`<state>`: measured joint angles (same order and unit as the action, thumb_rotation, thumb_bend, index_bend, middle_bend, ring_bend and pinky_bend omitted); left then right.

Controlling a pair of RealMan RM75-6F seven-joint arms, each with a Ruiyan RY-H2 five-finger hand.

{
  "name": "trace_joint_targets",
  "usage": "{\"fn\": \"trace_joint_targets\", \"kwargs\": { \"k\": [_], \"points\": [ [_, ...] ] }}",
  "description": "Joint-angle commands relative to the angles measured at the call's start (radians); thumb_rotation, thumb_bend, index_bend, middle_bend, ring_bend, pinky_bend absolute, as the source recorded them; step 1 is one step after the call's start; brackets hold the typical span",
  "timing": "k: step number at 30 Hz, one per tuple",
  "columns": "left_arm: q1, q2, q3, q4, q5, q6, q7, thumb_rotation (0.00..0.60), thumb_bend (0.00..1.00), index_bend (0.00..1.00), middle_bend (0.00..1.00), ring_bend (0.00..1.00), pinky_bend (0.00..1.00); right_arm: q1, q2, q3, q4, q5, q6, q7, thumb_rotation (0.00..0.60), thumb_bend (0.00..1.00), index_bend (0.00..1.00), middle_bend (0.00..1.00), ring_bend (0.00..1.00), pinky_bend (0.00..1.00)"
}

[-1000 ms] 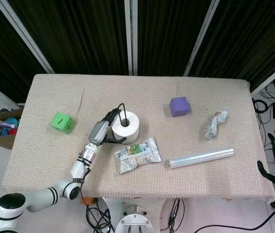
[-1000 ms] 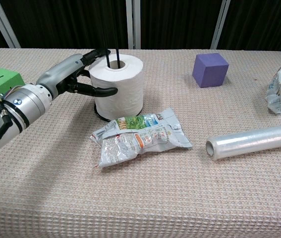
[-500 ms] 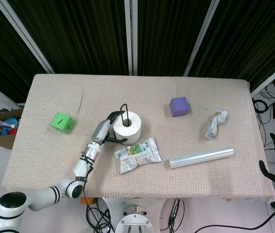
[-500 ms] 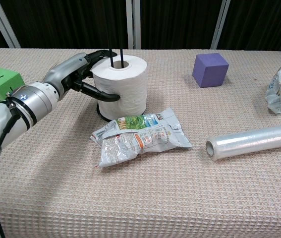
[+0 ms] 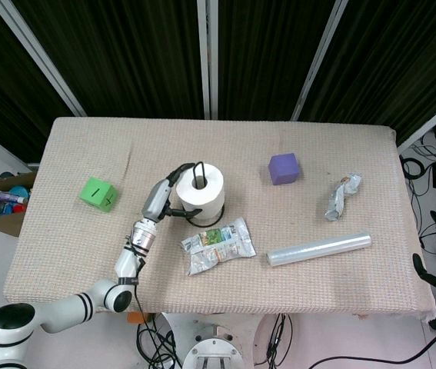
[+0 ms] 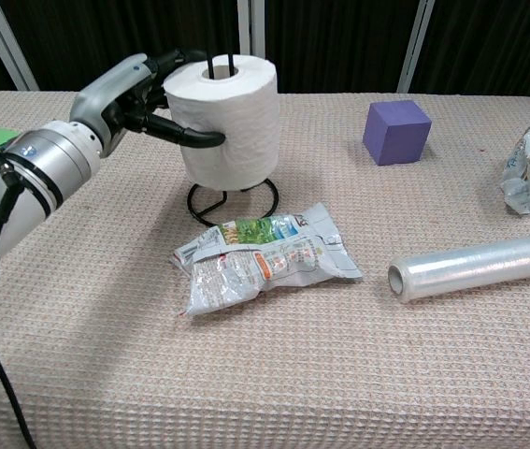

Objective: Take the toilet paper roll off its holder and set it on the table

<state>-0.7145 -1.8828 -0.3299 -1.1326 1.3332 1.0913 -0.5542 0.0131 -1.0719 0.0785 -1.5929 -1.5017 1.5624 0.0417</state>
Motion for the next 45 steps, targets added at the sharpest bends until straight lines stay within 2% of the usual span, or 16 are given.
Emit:
{"fn": "trace_joint_targets", "kwargs": {
  "k": [1, 7, 11, 17, 20, 22, 26, 33, 38, 42, 44, 45],
  "points": [
    [-0.001, 0.071, -0.046, -0.111, 0.002, 0.036, 0.035, 0.600, 0.16, 0.31, 0.43, 0.17, 0.20, -0.002, -0.001, 0.002, 0.001, -0.002, 0.006, -0.005, 0.600, 0.32, 0.00, 0.00, 0.00, 0.00],
    [0.020, 0.216, -0.120, -0.377, -0.049, 0.065, 0.156, 0.600, 0.16, 0.31, 0.43, 0.17, 0.20, -0.004, -0.015, 0.007, 0.011, 0.000, 0.017, -0.020, 0.600, 0.32, 0.00, 0.00, 0.00, 0.00],
    [0.021, 0.303, -0.192, -0.530, -0.108, 0.077, 0.233, 0.600, 0.16, 0.31, 0.43, 0.17, 0.20, -0.004, -0.017, 0.008, 0.012, 0.000, 0.017, -0.017, 0.600, 0.32, 0.00, 0.00, 0.00, 0.00],
    [0.062, 0.445, -0.296, -0.766, -0.215, 0.092, 0.244, 0.600, 0.16, 0.31, 0.43, 0.17, 0.20, -0.001, -0.025, 0.012, 0.020, 0.003, 0.016, -0.035, 0.600, 0.34, 0.00, 0.00, 0.00, 0.00],
    [0.102, 0.512, -0.312, -0.820, -0.205, 0.130, 0.260, 0.600, 0.16, 0.31, 0.43, 0.17, 0.20, 0.001, -0.031, 0.009, 0.020, -0.002, 0.013, -0.041, 0.600, 0.34, 0.00, 0.00, 0.00, 0.00],
    [0.129, 0.546, -0.289, -0.816, -0.183, 0.147, 0.285, 0.600, 0.16, 0.31, 0.44, 0.17, 0.20, 0.001, -0.032, 0.007, 0.019, -0.007, 0.014, -0.043, 0.600, 0.34, 0.00, 0.00, 0.00, 0.00],
    [0.200, 0.578, -0.139, -0.755, -0.111, 0.147, 0.318, 0.600, 0.16, 0.31, 0.44, 0.20, 0.20, 0.001, -0.035, 0.006, 0.019, -0.012, 0.018, -0.044, 0.600, 0.34, 0.00, 0.00, 0.00, 0.00],
    [0.287, 0.476, 0.096, -0.540, 0.047, 0.188, 0.225, 0.600, 0.16, 0.32, 0.44, 0.20, 0.21, 0.006, -0.045, -0.002, 0.020, -0.019, 0.003, -0.057, 0.600, 0.34, 0.00, 0.00, 0.00, 0.00],
    [0.293, 0.343, 0.173, -0.348, 0.081, 0.178, 0.192, 0.600, 0.16, 0.32, 0.44, 0.20, 0.21, 0.010, -0.054, -0.005, 0.021, -0.013, -0.012, -0.062, 0.600, 0.34, 0.00, 0.00, 0.00, 0.00],
    [0.281, 0.254, 0.190, -0.223, 0.085, 0.160, 0.166, 0.600, 0.16, 0.31, 0.44, 0.20, 0.21, 0.010, -0.055, -0.012, 0.017, -0.015, -0.018, -0.065, 0.600, 0.34, 0.00, 0.00, 0.00, 0.00],
    [0.276, 0.225, 0.196, -0.177, 0.089, 0.151, 0.152, 0.600, 0.16, 0.29, 0.42, 0.19, 0.21, 0.008, -0.051, -0.010, 0.016, -0.014, -0.013, -0.063, 0.600, 0.34, 0.00, 0.00, 0.00, 0.00],
    [0.275, 0.218, 0.198, -0.165, 0.091, 0.148, 0.143, 0.600, 0.16, 0.24, 0.38, 0.18, 0.21, 0.007, -0.049, -0.009, 0.016, -0.014, -0.010, -0.061, 0.600, 0.34, 0.00, 0.00, 0.00, 0.00]
  ]
}}
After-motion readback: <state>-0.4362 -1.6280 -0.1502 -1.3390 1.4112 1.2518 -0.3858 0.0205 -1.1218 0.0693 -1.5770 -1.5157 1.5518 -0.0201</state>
